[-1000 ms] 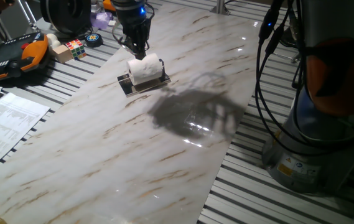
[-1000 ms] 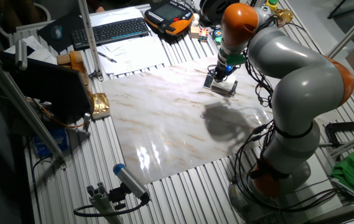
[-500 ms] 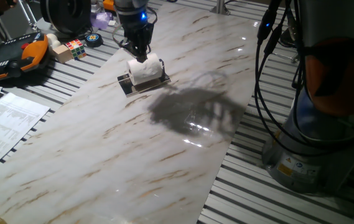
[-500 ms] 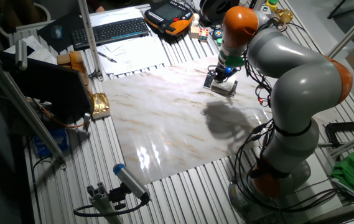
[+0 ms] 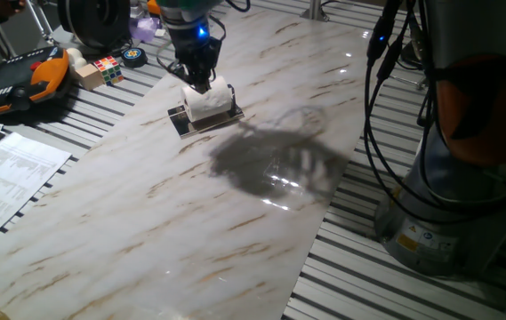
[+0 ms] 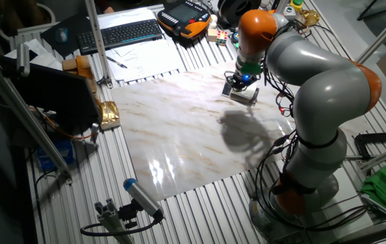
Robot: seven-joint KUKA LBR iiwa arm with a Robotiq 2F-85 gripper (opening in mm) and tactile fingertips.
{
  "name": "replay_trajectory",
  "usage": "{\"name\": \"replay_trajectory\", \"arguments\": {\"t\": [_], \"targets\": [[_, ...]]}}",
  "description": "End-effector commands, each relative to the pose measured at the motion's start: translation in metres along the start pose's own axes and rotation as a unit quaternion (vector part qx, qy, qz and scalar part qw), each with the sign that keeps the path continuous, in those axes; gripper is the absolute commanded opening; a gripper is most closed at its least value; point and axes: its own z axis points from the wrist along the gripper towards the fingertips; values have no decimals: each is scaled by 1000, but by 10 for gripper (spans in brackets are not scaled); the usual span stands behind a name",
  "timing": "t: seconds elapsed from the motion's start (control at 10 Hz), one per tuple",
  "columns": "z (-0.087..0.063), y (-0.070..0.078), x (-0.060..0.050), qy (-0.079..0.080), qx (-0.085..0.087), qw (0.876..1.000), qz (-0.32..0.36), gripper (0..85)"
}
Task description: Take the roll of paper down from the shelf
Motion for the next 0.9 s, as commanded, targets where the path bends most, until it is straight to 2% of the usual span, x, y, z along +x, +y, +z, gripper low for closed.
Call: {"name": "replay_trajectory", "arguments": {"t": [0.0,0.2,0.3,0.4,0.5,0.6,0.8], "targets": [[4,-3,1,5,-15,999,38,7],[7,-8,2,1,-1,993,117,7],[10,-10,1,2,0,987,159,7],[13,-12,1,4,-4,981,192,7],[16,-16,1,8,-21,972,233,7],[19,-18,1,10,-29,967,251,7],[18,-18,1,9,-29,960,279,7]]}}
